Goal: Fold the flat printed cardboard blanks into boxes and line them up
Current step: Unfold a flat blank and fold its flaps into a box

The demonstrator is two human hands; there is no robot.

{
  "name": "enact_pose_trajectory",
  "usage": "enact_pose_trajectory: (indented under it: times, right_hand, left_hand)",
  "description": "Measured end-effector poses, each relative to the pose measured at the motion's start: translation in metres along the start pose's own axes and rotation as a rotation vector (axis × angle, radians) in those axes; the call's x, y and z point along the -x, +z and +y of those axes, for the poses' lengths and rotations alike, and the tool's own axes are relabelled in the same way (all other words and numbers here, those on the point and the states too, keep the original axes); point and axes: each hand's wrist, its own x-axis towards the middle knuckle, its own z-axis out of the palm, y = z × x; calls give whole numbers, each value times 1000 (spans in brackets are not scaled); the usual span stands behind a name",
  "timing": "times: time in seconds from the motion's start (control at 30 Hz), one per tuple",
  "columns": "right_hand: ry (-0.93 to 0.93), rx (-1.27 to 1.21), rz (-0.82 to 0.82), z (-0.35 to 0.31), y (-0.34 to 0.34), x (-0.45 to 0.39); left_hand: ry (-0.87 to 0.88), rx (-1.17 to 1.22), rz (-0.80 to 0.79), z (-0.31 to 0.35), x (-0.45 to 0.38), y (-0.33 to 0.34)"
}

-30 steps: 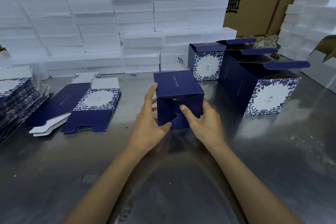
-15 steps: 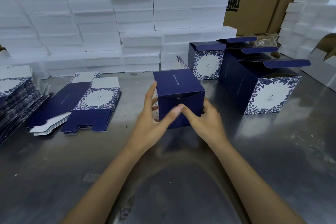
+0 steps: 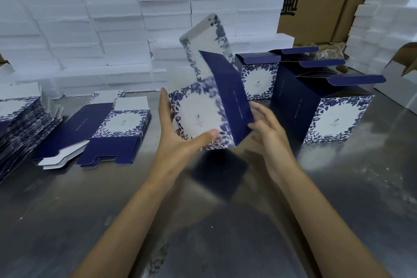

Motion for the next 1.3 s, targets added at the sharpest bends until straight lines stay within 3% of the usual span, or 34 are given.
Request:
enact_pose_trajectory:
  times: [0.1, 0.17, 0.3, 0.4, 0.63, 0.73, 0.87, 1.03, 1.3]
  right_hand:
    - [-28, 37, 87, 2, -5, -2]
    - [34, -10, 114, 0, -4, -2]
    - [11, -20, 25, -3, 0, 0]
    - [-65, 90, -16, -2, 7, 6]
    - [-137, 61, -60, -6, 14, 12]
    - [-136, 56, -68, -7, 12, 11]
    - [-151, 61, -81, -8, 12, 11]
    - [-149, 42, -96, -6, 10, 10]
    - [-139, 59, -153, -6, 6, 7]
  left_hand:
    - [69, -44, 8, 1, 4, 2]
    - [24, -39, 27, 1, 5, 4]
    - [-50, -45, 3, 2, 3, 3]
    - [-15, -80, -28, 6, 4, 8]
    - [10, -174, 16, 16, 3, 13]
    - [-101, -146, 22, 28, -8, 13]
    - [-294, -344, -84, 45, -31, 8]
    - [-180, -666, -167, 49, -37, 7]
    - [-286, -700, -248, 53, -63, 8]
